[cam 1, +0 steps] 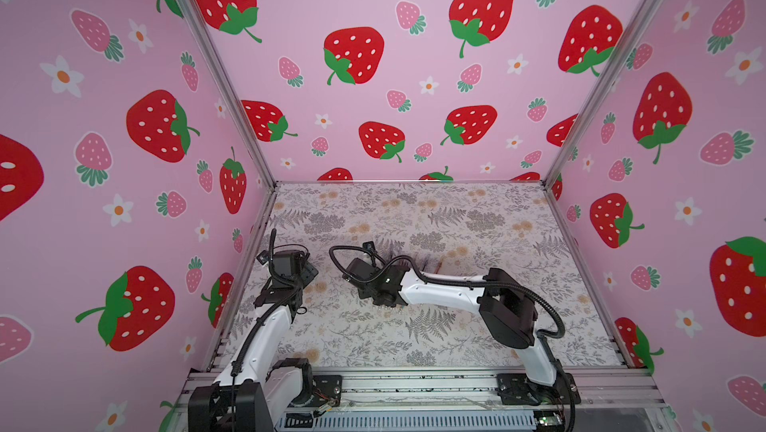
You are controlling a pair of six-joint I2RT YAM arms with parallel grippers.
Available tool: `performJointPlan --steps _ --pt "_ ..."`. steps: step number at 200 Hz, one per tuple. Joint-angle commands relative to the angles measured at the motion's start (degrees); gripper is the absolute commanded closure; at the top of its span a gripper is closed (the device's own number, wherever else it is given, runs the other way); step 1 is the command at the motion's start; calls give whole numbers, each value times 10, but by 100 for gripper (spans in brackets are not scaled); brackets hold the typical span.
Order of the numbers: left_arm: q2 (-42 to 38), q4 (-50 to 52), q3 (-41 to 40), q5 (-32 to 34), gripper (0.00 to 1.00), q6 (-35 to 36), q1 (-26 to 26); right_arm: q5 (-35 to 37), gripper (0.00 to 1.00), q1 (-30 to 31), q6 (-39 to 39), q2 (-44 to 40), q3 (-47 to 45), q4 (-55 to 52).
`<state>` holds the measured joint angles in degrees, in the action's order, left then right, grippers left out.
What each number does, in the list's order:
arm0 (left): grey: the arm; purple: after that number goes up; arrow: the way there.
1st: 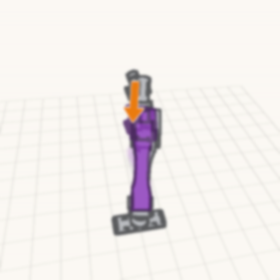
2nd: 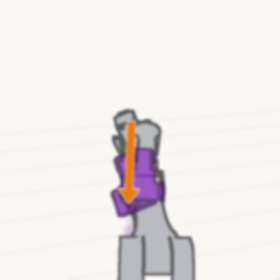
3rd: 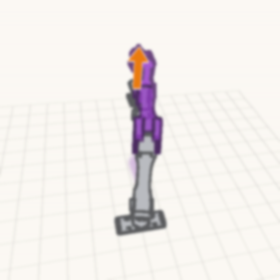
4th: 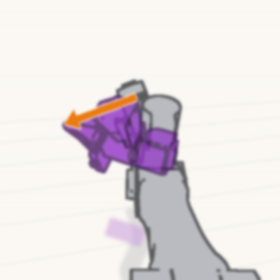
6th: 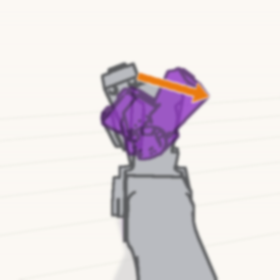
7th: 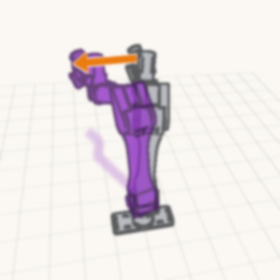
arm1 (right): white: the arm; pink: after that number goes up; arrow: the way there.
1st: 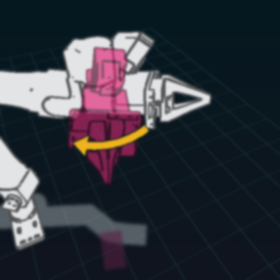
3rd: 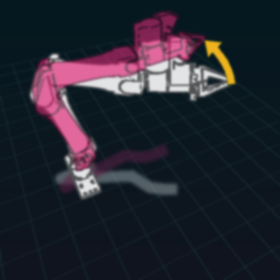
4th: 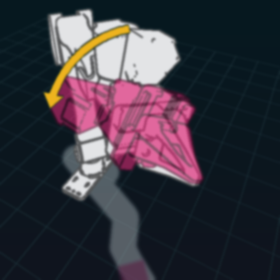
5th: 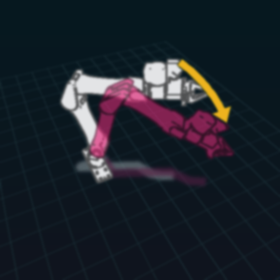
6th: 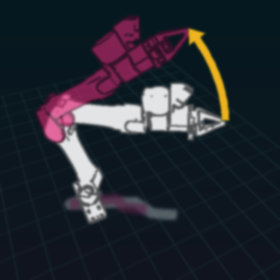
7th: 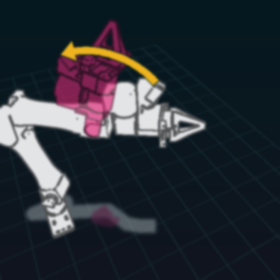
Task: Remove the protective cover of the pencils
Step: Adjust the pencil at the center of the board.
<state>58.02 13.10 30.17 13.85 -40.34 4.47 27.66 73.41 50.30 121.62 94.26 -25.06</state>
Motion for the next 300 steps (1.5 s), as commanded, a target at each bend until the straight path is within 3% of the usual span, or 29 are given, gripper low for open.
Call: performJointPlan --steps 1,130,196,300 --pt "-8 -6 -10 2 10 -4 1 52 61 8 27 27 20 -28" --pt "-5 -7 -9 1 10 -5 2 31 59 -6 28 85 71 -36" --pt "-4 -6 -8 0 10 -4 2 17 63 -10 24 106 92 -40" --pt "-3 -6 -8 0 10 -5 1 31 65 -10 52 112 81 -58"
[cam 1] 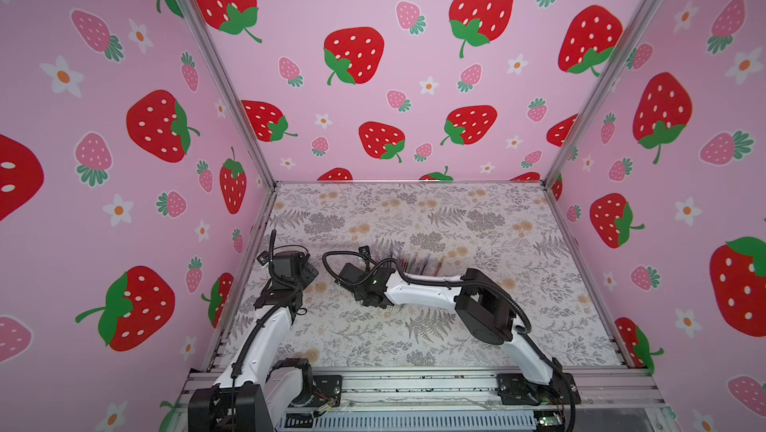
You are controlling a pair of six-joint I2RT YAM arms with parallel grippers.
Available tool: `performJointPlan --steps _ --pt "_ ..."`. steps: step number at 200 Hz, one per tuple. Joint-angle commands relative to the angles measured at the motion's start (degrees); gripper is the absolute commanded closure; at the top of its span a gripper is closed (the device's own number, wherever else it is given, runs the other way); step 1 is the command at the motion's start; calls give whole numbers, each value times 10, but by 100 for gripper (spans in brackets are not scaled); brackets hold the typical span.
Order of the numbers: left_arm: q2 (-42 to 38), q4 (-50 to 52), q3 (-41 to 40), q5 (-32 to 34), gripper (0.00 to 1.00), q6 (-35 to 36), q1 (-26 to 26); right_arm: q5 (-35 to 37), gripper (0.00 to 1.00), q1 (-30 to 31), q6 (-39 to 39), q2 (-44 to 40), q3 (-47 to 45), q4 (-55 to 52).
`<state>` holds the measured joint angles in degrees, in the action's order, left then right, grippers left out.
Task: Remove the protective cover of the pencils
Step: Adjust the pencil at the center of the board.
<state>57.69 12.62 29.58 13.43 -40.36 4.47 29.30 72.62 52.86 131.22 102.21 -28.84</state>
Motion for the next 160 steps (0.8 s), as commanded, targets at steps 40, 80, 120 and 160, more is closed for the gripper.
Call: performJointPlan --steps 40,80,120,160 --pt "0 -2 -2 5 10 -4 2 15 62 -2 38 19 -9 -22" --pt "1 -1 -2 5 10 -3 1 0 59 -2 42 32 -8 -19" --pt "2 -1 -1 5 10 -5 2 -7 62 -2 45 40 -10 -18" --pt "2 -1 -1 5 11 -4 2 -10 69 0 44 38 -16 -16"
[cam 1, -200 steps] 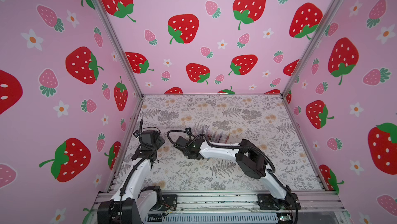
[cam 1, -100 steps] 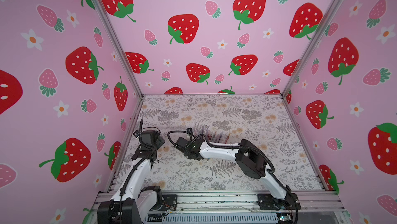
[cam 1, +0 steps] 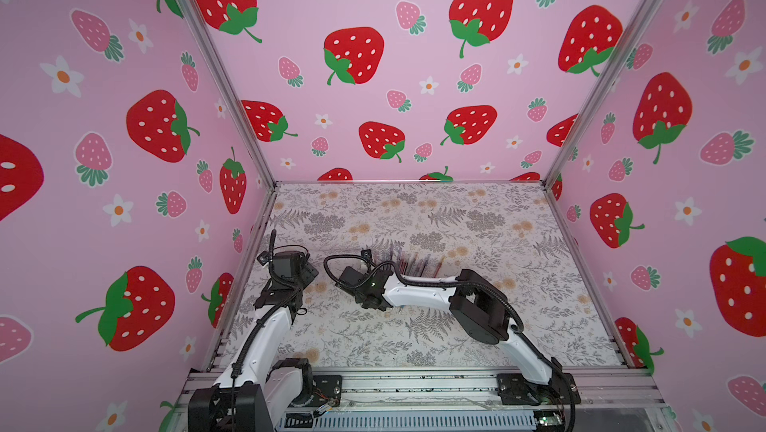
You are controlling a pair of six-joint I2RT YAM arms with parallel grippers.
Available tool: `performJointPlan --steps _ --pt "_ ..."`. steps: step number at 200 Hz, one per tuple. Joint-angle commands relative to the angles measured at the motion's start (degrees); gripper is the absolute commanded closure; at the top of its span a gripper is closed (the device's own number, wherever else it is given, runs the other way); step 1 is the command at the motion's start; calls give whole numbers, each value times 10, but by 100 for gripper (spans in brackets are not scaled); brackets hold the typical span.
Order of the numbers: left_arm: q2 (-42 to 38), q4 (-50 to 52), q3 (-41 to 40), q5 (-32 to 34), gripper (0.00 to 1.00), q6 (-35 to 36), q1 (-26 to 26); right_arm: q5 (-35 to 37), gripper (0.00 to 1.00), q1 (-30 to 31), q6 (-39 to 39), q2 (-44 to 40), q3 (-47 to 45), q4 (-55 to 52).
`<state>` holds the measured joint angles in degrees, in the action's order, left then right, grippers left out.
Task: Remove the protective cover of the pencils
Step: Adjust the pencil at the center of the board.
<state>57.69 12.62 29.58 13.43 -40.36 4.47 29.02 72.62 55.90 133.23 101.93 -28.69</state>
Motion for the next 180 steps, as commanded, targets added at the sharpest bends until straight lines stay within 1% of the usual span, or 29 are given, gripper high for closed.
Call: performJointPlan --steps 1,69,116,147,151,180 --pt "2 -1 -1 5 11 -4 1 -7 69 0 14 18 -13 -18" --pt "2 -1 -1 5 11 -4 2 -14 77 9 4 16 -21 -16" --pt "2 -1 -1 5 11 -5 2 -32 87 17 5 -4 -58 -7" --pt "2 -1 -2 5 11 -4 2 -34 88 18 5 -24 -84 2" --pt "2 0 -1 5 11 -4 2 -34 88 39 4 -26 -86 2" --pt "2 0 -1 6 11 -5 1 -27 89 49 -4 -41 -101 4"
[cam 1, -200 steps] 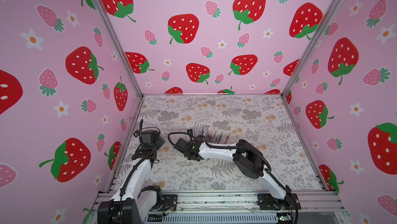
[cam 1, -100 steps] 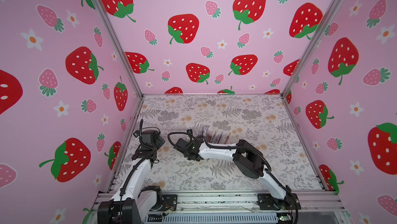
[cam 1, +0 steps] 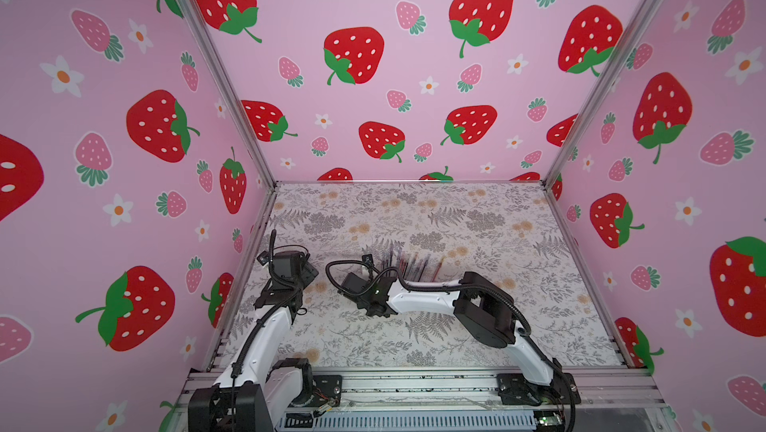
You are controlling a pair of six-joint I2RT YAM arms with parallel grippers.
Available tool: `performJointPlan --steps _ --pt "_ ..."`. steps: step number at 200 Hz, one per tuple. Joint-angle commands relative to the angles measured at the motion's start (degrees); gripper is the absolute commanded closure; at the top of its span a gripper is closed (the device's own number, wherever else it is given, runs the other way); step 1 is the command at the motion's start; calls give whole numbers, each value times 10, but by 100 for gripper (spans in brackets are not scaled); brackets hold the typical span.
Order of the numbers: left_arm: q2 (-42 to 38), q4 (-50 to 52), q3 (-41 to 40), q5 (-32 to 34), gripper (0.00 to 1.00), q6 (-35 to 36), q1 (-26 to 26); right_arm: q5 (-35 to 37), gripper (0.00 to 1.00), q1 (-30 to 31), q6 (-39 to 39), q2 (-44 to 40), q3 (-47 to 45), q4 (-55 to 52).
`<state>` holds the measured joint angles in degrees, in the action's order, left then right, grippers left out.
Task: Remove the protective cover of the pencils
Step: Adjust the pencil at the center of the board.
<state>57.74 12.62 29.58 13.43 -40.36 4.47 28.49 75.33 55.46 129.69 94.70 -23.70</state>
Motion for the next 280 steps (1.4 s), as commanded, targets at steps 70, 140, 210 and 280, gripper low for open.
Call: performJointPlan --steps 70,140,210,280 --pt "4 0 0 7 11 -6 2 -57 89 23 -23 -12 0 -95" --pt "1 1 -1 7 11 -4 2 -71 79 12 -36 3 40 -158" --pt "-6 0 -5 8 10 -5 1 -134 78 -20 -50 46 85 -195" --pt "-7 0 -6 7 10 -5 2 -141 92 -29 -47 60 85 -190"
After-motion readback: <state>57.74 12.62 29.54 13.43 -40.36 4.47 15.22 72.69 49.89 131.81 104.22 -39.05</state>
